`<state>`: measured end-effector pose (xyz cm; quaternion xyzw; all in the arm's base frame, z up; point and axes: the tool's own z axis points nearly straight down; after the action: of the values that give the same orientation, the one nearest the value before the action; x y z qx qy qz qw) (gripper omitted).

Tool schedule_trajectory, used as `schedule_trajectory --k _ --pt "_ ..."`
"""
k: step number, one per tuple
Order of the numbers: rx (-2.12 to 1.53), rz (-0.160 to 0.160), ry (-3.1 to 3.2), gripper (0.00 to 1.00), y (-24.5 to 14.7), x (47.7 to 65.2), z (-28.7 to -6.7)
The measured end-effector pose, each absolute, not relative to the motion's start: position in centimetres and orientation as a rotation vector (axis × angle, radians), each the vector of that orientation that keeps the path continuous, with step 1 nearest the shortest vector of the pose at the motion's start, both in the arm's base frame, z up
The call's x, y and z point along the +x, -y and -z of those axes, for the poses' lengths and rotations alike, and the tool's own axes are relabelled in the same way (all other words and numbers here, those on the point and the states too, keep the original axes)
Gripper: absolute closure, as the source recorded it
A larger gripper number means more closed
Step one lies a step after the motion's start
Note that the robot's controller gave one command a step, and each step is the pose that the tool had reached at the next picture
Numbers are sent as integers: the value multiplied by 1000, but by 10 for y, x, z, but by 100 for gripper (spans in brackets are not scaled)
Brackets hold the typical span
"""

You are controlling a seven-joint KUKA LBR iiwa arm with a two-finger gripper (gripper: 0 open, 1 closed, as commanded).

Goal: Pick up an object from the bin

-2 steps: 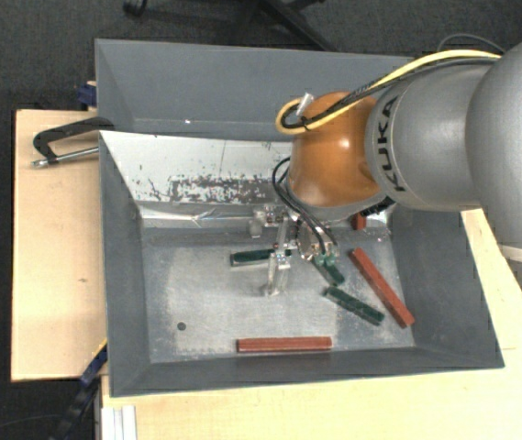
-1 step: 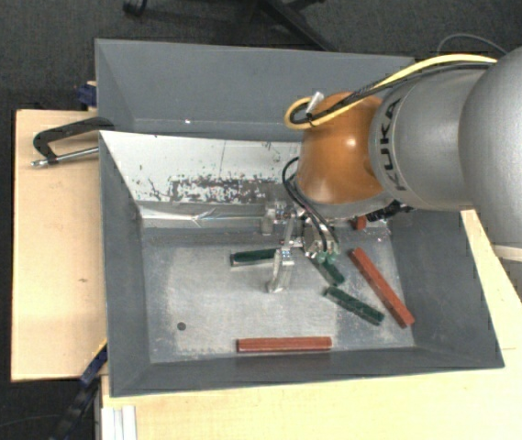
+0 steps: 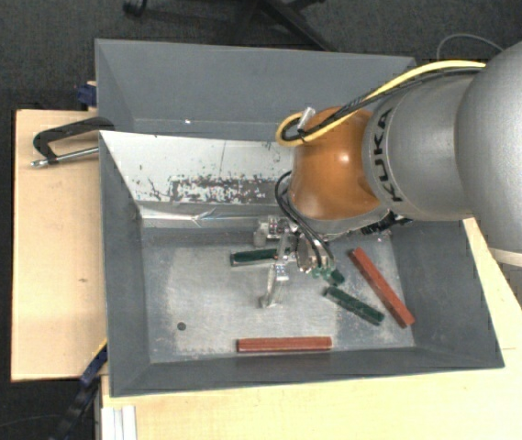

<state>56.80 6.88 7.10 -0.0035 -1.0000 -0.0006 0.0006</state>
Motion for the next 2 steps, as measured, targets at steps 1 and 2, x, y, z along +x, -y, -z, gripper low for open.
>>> schedule_trajectory --k 1,2 --pt "-33 1 3148 0 -57 589 -71" --pt "-11 3 3142 100 -70 569 -72"
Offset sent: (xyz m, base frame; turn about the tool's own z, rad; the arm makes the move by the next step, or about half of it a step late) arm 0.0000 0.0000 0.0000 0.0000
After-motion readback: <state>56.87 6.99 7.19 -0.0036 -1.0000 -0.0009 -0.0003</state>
